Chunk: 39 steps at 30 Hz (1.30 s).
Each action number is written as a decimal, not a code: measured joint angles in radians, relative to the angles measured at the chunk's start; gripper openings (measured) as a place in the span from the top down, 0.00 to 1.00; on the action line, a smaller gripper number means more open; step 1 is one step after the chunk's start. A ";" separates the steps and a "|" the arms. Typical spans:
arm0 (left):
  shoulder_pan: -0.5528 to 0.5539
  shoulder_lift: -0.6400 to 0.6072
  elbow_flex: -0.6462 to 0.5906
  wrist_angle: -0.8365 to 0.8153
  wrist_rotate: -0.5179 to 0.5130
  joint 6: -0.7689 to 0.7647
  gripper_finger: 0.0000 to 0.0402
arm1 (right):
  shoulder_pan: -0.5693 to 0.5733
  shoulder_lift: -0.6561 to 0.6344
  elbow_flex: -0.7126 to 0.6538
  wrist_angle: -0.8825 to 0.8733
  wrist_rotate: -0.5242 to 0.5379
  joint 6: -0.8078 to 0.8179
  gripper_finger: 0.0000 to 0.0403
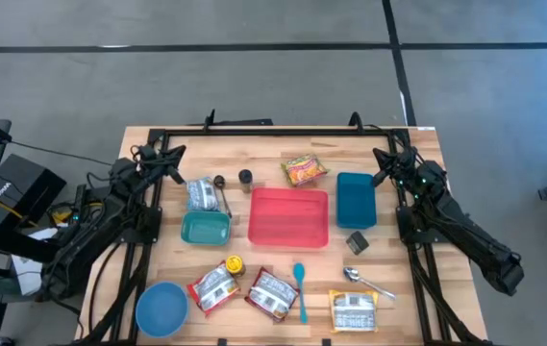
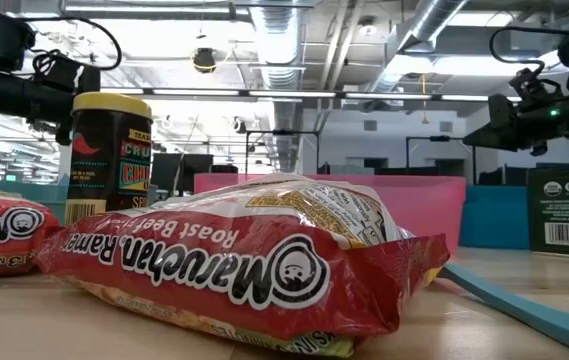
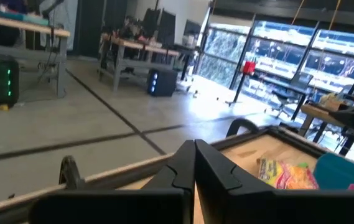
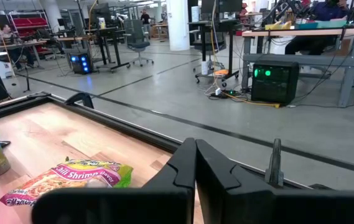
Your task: Pick & Place Food Item
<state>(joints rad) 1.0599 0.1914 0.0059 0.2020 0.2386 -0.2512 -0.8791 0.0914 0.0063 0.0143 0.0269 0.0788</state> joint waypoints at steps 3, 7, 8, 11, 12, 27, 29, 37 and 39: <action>0.000 0.020 0.000 0.002 0.000 0.000 1.00 | 0.000 0.000 0.000 0.000 0.000 0.000 1.00; 0.000 0.041 0.000 0.000 0.000 0.000 1.00 | 0.000 0.000 0.000 0.000 0.000 0.000 1.00; 0.000 0.045 0.000 0.000 0.000 0.000 1.00 | 0.000 0.000 0.000 0.000 0.000 0.000 1.00; 0.000 0.053 0.000 0.001 0.000 0.000 1.00 | 0.000 0.000 0.000 0.000 0.000 0.000 1.00; 0.000 0.055 0.000 0.001 0.000 0.000 1.00 | 0.000 0.000 0.000 0.000 0.000 0.000 1.00; 0.000 0.056 0.000 0.001 0.000 0.000 1.00 | 0.000 0.000 0.000 0.000 0.000 0.000 1.00; 0.000 0.056 0.000 0.001 0.000 0.000 1.00 | 0.000 0.000 0.000 0.000 0.000 0.000 1.00; 0.000 0.056 0.000 0.001 0.000 0.000 1.00 | 0.000 0.000 0.000 0.000 0.000 0.000 1.00; 0.000 0.056 0.000 0.001 0.000 0.000 1.00 | 0.000 0.000 0.000 0.000 0.000 0.000 1.00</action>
<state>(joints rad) 1.0599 0.2470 0.0059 0.2028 0.2390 -0.2512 -0.8791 0.0911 0.0065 0.0143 0.0272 0.0789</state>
